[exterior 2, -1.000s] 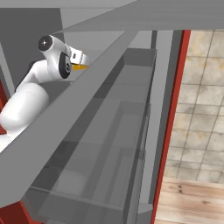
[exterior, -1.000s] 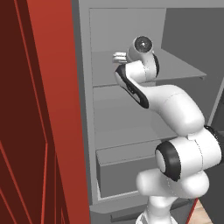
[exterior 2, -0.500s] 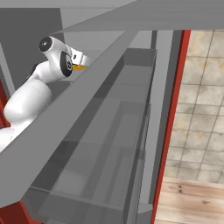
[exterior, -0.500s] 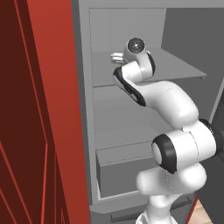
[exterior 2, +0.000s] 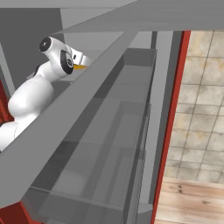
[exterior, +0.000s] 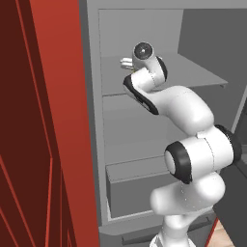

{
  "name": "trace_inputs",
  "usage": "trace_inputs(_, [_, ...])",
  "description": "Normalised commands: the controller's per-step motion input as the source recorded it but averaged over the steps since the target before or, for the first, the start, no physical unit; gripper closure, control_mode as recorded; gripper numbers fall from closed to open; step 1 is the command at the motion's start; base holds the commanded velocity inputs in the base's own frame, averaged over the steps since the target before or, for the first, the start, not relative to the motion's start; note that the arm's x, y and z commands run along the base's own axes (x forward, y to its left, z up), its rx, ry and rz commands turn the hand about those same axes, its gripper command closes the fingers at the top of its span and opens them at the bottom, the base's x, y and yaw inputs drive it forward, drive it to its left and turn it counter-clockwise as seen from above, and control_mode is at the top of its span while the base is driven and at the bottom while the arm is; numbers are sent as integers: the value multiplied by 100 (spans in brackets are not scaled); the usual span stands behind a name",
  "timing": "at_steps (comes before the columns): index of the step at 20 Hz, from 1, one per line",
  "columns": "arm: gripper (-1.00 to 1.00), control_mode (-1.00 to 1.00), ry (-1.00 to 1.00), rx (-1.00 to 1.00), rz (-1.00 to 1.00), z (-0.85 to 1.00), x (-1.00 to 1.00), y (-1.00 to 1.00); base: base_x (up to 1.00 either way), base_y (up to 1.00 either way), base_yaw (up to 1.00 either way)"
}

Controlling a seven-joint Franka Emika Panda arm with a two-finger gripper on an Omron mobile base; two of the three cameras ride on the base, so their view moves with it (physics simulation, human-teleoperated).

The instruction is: Take the cheese, fish, and potato from the fridge and place them on the plate on the dining counter to create an appetizer plate.

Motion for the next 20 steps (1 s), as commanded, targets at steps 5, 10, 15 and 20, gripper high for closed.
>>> trace_inputs(5, [100,-100,1,0,-6,-19,16,0,0,0,0])
trace_inputs(10, [100,-100,4,0,-7,-33,0,-2,0,0,0])
trace_inputs(15, [100,-100,1,0,-6,-33,0,-7,0,0,0])
trace_inputs(20, [100,-100,0,0,-6,-37,-16,-13,0,0,0])
